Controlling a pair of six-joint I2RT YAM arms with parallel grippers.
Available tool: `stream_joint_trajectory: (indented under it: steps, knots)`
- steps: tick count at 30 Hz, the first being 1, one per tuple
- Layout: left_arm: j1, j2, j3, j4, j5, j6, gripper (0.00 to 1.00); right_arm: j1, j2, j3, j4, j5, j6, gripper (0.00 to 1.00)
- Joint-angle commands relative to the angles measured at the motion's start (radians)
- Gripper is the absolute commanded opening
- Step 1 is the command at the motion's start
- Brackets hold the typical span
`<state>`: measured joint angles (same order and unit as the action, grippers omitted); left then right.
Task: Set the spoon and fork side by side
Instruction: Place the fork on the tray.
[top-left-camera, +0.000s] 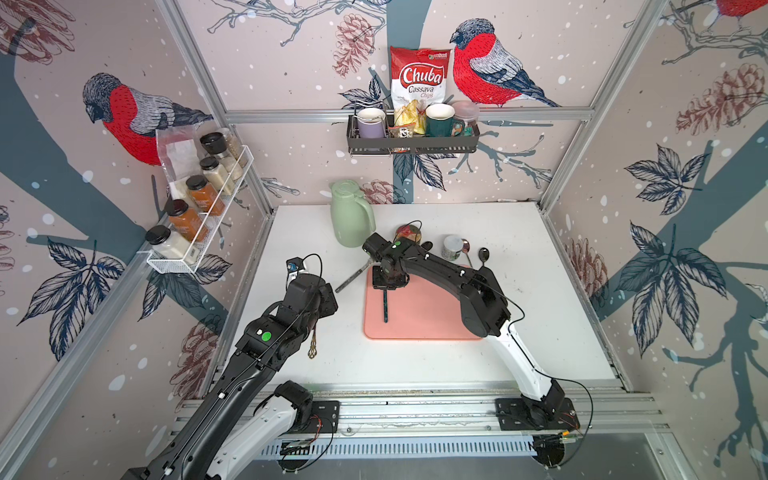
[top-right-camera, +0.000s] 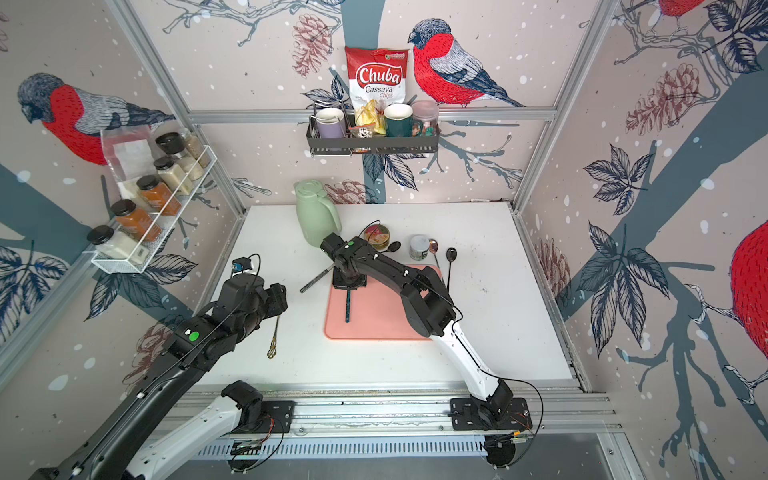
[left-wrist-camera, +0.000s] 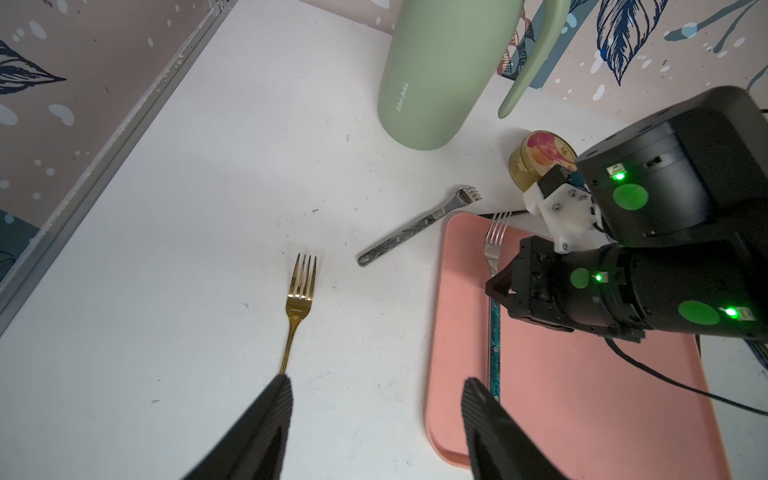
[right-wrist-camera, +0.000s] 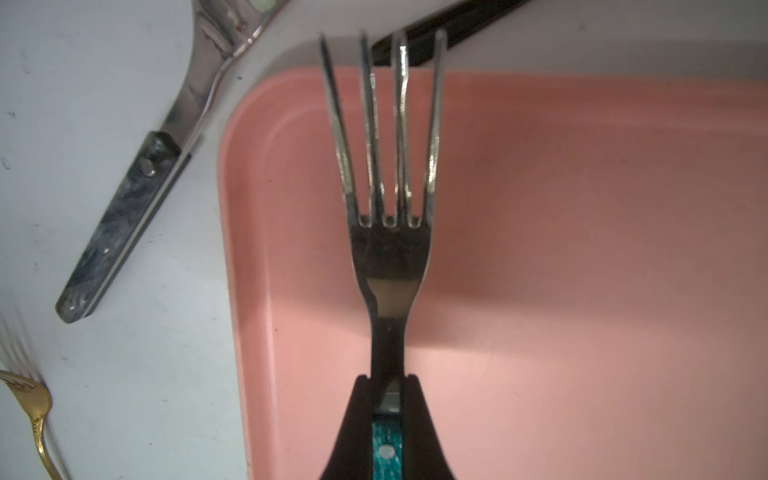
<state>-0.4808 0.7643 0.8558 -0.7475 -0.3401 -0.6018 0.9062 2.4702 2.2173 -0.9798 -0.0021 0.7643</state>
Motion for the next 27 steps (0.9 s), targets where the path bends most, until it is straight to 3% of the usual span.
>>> stream_joint_trajectory:
  steps: [1,27]
  knots:
    - [0.004,0.01,-0.013,0.01,0.028,-0.005,0.66,0.008,0.024,0.022,-0.031,-0.005,0.04,0.07]
    - [0.005,0.012,-0.056,0.057,0.056,0.002,0.66,0.044,0.061,0.061,0.002,-0.004,0.15,0.1]
